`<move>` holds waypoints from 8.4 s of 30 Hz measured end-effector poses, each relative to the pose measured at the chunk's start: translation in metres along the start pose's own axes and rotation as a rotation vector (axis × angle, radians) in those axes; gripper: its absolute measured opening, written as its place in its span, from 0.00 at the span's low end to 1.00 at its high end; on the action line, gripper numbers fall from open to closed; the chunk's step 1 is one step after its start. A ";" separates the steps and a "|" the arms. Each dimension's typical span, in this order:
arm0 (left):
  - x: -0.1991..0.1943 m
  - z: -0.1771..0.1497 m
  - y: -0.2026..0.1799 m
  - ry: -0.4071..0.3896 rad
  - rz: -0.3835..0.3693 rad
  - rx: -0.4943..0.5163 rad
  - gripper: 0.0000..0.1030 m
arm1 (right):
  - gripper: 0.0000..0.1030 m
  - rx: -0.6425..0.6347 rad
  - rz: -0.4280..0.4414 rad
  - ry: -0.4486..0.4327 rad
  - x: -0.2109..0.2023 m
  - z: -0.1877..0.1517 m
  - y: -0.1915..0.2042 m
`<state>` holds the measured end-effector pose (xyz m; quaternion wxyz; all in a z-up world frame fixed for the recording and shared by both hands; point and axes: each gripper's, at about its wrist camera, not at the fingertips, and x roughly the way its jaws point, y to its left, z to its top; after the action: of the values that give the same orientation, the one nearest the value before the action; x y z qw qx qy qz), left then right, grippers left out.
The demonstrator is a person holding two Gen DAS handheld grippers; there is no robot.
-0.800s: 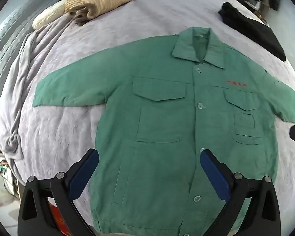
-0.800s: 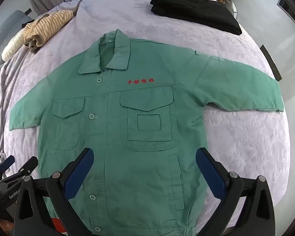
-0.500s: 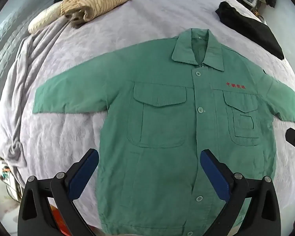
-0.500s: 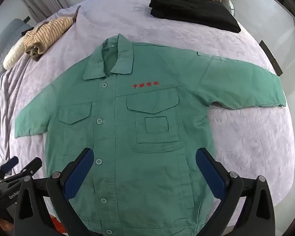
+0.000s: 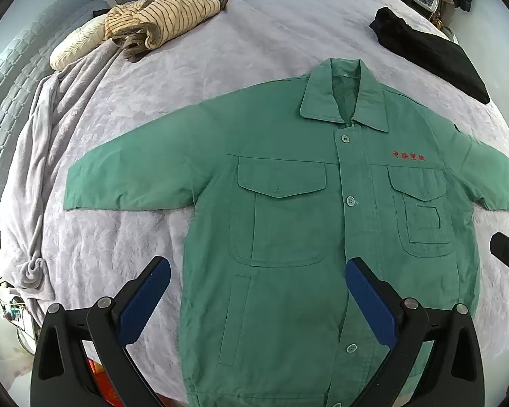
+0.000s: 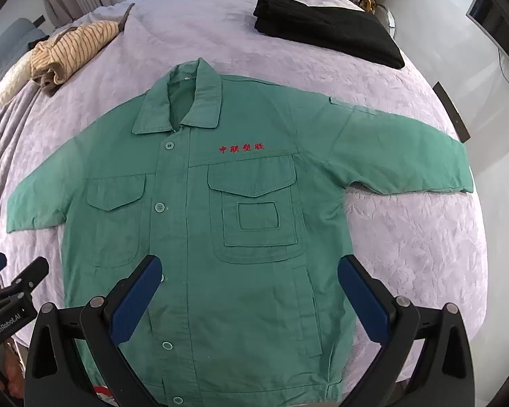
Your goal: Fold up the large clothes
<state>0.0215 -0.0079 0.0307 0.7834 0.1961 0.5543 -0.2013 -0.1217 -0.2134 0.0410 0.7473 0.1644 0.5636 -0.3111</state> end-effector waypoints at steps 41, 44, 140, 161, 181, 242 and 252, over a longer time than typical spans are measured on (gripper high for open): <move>-0.002 -0.004 0.002 0.004 -0.001 -0.018 1.00 | 1.00 0.007 0.016 0.009 -0.006 -0.005 0.004; -0.002 -0.004 0.001 0.003 -0.001 -0.018 1.00 | 1.00 0.005 0.016 0.007 -0.006 -0.005 0.005; 0.196 0.039 0.374 -0.224 -0.150 -0.676 0.02 | 1.00 -0.269 0.155 0.222 0.094 -0.051 0.191; 0.144 0.107 -0.085 -0.237 -0.367 0.273 0.04 | 1.00 0.103 0.161 0.130 0.109 -0.042 0.001; 0.173 0.024 0.080 -0.221 0.212 0.096 1.00 | 1.00 -0.422 0.027 -0.152 0.155 0.037 0.134; 0.220 0.186 0.159 -0.131 -0.256 0.013 0.08 | 0.56 0.270 0.754 0.121 0.197 0.026 0.121; 0.230 0.133 0.107 -0.081 -0.184 0.099 0.08 | 0.00 0.441 0.327 0.046 0.217 0.060 -0.010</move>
<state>0.2532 -0.0107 -0.1375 0.7727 0.1747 0.5270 -0.3076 -0.0466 -0.3178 -0.1442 0.7209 0.4188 0.4650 -0.2979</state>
